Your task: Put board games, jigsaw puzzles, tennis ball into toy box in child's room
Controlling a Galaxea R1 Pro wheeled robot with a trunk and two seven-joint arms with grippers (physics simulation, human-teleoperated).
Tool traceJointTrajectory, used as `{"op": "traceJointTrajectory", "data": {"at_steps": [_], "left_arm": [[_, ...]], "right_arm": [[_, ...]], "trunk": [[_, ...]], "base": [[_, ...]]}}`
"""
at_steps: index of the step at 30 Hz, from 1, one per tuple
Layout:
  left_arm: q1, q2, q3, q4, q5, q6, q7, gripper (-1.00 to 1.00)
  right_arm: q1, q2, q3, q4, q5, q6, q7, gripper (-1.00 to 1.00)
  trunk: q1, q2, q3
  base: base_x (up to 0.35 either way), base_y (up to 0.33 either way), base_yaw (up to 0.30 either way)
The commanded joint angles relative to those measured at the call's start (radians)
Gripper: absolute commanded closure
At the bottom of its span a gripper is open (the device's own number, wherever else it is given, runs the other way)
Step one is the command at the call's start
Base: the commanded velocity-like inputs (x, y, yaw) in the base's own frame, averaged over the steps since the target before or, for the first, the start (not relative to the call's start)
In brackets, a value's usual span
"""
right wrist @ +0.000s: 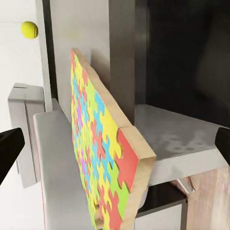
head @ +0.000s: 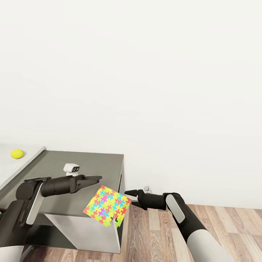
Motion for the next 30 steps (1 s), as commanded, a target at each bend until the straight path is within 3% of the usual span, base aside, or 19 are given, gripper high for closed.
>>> {"op": "traceJointTrajectory", "data": {"at_steps": [1, 30], "left_arm": [[-0.001, 0.000, 0.000, 0.000, 0.001, 0.011, -0.003, -1.00], [-0.001, 0.001, 0.003, 0.000, 0.001, 0.009, -0.003, -1.00]], "right_arm": [[-0.001, 0.000, -0.001, 0.000, 0.005, 0.003, 0.006, -1.00], [-0.001, 0.000, -0.001, 0.000, 0.005, 0.003, 0.006, -1.00]], "trunk": [[0.000, 0.000, -0.001], [0.000, 0.000, -0.001]], "base": [[0.000, 0.000, 0.000], [-0.042, 0.022, 0.000]]}}
